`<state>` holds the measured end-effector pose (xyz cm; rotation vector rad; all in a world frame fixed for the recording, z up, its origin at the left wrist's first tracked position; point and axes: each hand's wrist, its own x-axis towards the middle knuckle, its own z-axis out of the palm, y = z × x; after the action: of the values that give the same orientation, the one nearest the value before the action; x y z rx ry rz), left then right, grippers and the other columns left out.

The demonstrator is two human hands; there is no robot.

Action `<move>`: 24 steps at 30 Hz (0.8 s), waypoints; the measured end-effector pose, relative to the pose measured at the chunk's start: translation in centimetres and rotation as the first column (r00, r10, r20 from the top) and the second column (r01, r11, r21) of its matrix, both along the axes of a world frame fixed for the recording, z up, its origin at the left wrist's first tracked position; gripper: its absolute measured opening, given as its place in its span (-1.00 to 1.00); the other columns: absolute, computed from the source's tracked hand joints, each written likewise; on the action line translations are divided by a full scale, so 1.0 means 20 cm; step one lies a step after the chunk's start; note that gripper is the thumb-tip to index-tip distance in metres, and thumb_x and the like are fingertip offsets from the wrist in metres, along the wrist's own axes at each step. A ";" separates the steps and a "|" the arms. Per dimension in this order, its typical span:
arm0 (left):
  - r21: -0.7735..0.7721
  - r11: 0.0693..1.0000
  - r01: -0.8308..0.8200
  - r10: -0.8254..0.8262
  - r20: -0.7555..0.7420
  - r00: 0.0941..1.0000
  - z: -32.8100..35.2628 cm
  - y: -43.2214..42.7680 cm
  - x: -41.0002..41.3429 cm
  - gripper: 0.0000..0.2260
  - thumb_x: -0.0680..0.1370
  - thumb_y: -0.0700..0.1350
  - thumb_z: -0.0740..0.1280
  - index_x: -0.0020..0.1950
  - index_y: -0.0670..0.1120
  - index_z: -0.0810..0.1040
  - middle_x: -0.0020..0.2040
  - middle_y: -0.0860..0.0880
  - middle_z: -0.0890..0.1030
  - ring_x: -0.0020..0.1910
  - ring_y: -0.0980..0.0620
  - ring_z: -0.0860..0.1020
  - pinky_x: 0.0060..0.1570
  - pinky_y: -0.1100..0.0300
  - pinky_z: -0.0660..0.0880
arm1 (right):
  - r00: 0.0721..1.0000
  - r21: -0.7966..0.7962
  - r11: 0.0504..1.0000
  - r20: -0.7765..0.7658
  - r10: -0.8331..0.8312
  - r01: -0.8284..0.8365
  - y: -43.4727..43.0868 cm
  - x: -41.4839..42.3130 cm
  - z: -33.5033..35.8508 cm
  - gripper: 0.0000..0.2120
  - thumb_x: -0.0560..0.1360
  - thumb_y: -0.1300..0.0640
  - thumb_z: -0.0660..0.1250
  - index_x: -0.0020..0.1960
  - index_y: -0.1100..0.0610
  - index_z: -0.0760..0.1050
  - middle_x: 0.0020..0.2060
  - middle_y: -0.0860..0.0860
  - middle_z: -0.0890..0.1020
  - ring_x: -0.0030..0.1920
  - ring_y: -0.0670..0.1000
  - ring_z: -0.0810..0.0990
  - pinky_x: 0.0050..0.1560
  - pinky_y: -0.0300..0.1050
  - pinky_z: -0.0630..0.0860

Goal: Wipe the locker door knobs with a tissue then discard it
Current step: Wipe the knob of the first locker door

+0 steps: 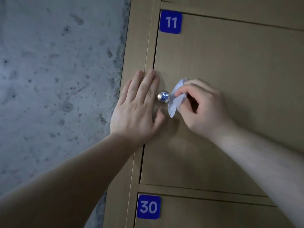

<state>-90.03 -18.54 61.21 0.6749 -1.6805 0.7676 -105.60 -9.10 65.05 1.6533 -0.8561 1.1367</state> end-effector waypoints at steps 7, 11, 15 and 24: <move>-0.055 0.998 -0.025 0.024 -0.020 1.000 0.00 -0.01 0.00 -0.34 0.56 0.09 0.10 0.62 -0.16 0.14 0.63 -0.08 0.11 0.62 -0.10 0.02 0.58 -0.04 0.00 | 0.992 -0.044 0.994 0.072 0.104 -0.101 -0.08 0.04 -0.04 -0.88 0.45 0.35 0.30 -0.05 0.22 0.53 -0.18 0.04 0.64 -0.21 -0.04 0.56 -0.19 -0.28 0.44; -0.074 0.997 -0.038 0.036 -0.031 0.999 0.00 -0.01 0.00 -0.36 0.59 0.09 0.09 0.62 -0.16 0.14 0.63 -0.08 0.12 0.62 -0.10 0.03 0.58 -0.04 0.00 | 0.979 0.046 0.982 0.106 0.177 -0.183 -0.07 0.04 -0.04 -0.82 0.50 0.29 0.31 0.09 0.17 0.44 -0.14 -0.12 0.59 -0.21 -0.11 0.58 -0.21 -0.24 0.49; -0.081 0.996 -0.038 0.035 -0.029 0.999 0.00 -0.01 0.00 -0.35 0.60 0.16 0.02 0.63 -0.14 0.11 0.63 -0.07 0.10 0.62 -0.08 0.00 0.58 0.02 -0.07 | 0.965 0.102 0.968 0.149 0.215 -0.231 -0.06 0.03 -0.03 -0.78 0.53 0.29 0.34 0.13 0.10 0.47 -0.09 -0.22 0.61 -0.11 -0.23 0.62 -0.10 -0.33 0.52; -0.063 0.997 -0.038 0.037 -0.022 0.999 0.00 -0.02 0.01 -0.31 0.59 0.23 -0.05 0.64 -0.12 0.06 0.64 -0.04 0.06 0.62 -0.07 -0.02 0.55 0.09 -0.13 | 0.895 0.282 0.888 0.370 0.249 -0.363 -0.05 0.09 0.00 -0.84 0.43 0.04 0.49 -0.01 -0.10 0.60 -0.18 -0.08 0.69 -0.18 -0.10 0.67 -0.05 -0.04 0.64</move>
<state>-89.92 -18.84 61.26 0.6695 -1.6215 0.8341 -103.77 -10.18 65.09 1.9755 -1.0723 1.5865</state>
